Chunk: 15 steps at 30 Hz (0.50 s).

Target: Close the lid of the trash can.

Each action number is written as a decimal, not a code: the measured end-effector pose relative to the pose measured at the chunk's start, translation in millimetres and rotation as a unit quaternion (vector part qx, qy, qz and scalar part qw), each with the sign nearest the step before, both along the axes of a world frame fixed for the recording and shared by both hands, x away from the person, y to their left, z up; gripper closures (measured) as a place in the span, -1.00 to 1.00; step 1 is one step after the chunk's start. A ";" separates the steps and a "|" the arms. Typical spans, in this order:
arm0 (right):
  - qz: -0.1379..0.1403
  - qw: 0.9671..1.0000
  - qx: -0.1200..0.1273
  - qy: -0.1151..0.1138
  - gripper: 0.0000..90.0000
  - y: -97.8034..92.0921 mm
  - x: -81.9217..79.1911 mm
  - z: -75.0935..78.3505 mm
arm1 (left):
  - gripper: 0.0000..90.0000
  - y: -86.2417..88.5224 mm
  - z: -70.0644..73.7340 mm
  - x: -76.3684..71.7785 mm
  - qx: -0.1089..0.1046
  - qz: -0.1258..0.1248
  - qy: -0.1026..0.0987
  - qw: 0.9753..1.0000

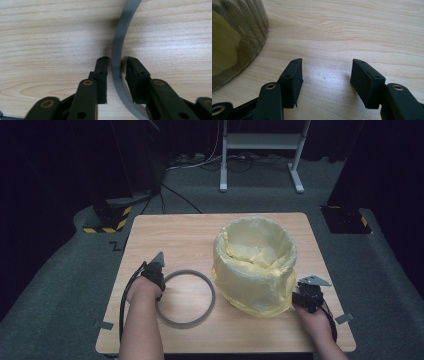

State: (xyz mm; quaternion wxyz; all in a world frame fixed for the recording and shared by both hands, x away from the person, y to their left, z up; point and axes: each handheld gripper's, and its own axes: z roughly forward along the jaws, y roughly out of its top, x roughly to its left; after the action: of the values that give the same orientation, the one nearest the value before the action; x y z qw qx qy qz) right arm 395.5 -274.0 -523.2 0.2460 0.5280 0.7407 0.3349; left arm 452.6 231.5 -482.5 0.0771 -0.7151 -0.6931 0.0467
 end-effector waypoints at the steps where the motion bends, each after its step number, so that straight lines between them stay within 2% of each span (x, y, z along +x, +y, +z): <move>1: 0.000 1.000 0.000 0.000 -0.05 0.0 0.0 0.0 | 0.66 0.2 0.1 -0.5 -0.001 0.002 -0.005 1.000; 4: 0.001 1.000 -0.001 -0.001 -0.05 -0.1 0.1 0.0 | 0.74 1.0 0.4 -2.3 0.000 -0.008 -0.027 1.000; 5: 0.001 1.000 -0.001 -0.001 -0.05 -0.1 0.1 0.0 | 0.75 1.0 0.4 -2.3 0.000 -0.008 -0.027 1.000; 6: 0.000 1.000 0.000 0.000 -0.05 0.0 -0.1 0.0 | 0.75 2.3 0.3 -3.1 -0.002 -0.003 -0.037 0.999; 11: 0.000 1.000 0.000 0.000 -0.05 0.0 -0.3 0.1 | 0.79 8.1 0.2 -6.4 -0.023 0.010 -0.052 0.998; 12: -0.001 1.000 0.000 0.000 -0.06 0.0 -0.2 0.1 | 0.80 10.6 0.4 -8.9 -0.025 0.006 -0.063 0.998; 15: -0.001 1.000 0.000 0.000 -0.06 0.0 -0.2 0.1 | 0.82 13.6 1.8 -11.4 -0.025 -0.005 -0.067 0.997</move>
State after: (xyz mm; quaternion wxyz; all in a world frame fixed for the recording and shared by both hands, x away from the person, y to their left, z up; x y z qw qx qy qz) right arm 395.3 -273.9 -523.2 0.2461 0.5289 0.7403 0.3342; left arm 441.2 245.1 -480.7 0.0131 -0.7220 -0.6916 0.0158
